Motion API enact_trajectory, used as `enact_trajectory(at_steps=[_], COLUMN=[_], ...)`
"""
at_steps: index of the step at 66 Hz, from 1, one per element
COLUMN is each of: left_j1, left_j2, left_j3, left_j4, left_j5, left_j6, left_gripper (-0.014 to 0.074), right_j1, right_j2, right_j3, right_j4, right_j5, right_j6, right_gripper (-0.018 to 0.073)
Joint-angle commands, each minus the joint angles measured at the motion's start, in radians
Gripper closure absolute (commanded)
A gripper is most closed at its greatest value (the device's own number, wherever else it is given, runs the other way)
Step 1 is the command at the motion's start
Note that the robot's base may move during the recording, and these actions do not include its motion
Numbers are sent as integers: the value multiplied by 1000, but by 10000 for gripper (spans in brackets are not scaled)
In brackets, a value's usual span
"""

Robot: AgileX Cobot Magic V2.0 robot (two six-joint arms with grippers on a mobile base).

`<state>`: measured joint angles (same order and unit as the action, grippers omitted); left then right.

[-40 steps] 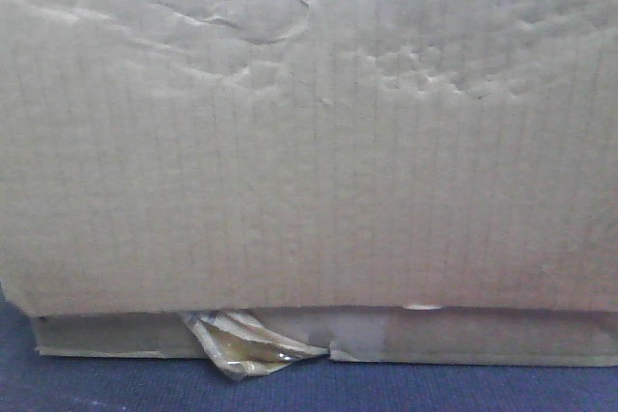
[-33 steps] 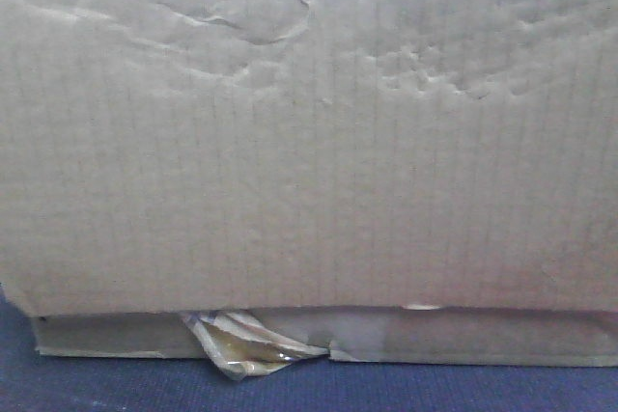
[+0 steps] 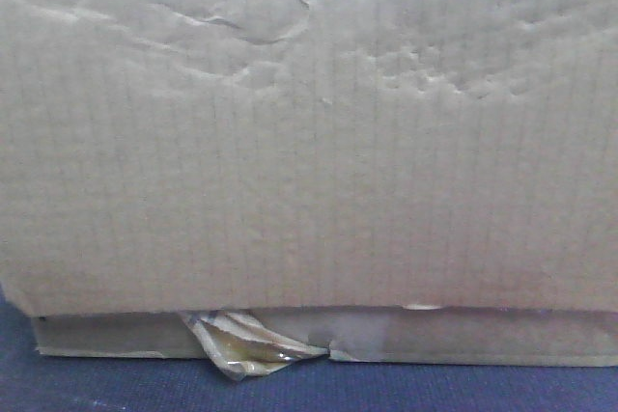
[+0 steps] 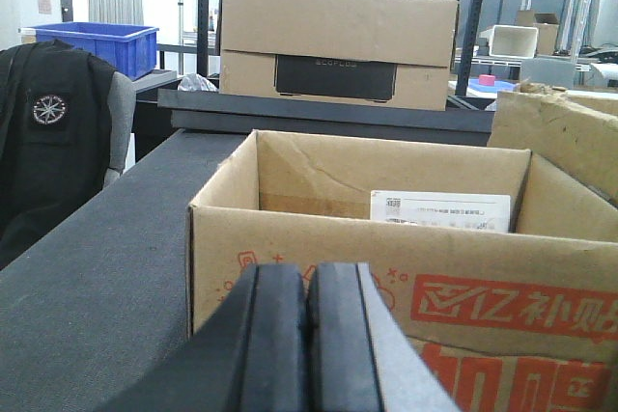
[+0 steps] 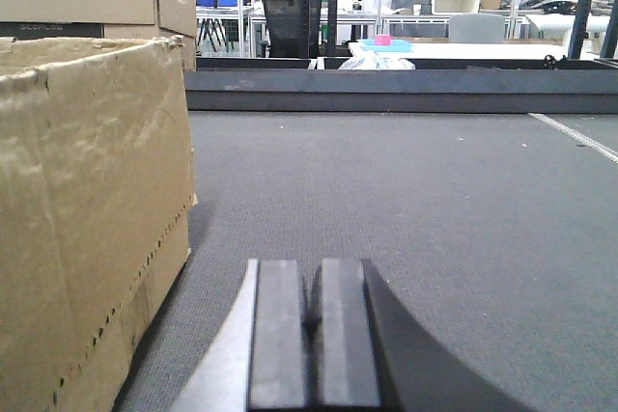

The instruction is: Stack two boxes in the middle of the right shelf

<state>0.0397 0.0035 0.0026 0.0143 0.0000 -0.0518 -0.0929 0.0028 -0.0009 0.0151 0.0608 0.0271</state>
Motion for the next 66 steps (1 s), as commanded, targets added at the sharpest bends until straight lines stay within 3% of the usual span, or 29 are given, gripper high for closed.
enact_trajectory(at_steps=[1,32,42,50,57,66], left_j1=[2,2,-2,-2,-2,-2], left_j2=[-3,-3,-3,21,93,243], left_j3=[-3,-3,-147,-318,-441,-586], left_j4=[0,0,0,0,0,12], left_j5=[-19,-40,157,332,395,480], left_j6=[3,3,3,3,3,3], left_gripper=[687,687,687,687,687,687], right_j1=[-4,-4,-4,-4,-4,-4], right_j2=[-3,-3,-3,3,49,118], right_j3=[1,1,-64,-169,-266,-350], right_j4=[-1,-1,-1,-1,-1,-1], right_j5=[-17,-61,-61,38,146,189], right_j6=[-3,-3,-3,-3,-3,-3], right_gripper=[728,728,728,728,728,728])
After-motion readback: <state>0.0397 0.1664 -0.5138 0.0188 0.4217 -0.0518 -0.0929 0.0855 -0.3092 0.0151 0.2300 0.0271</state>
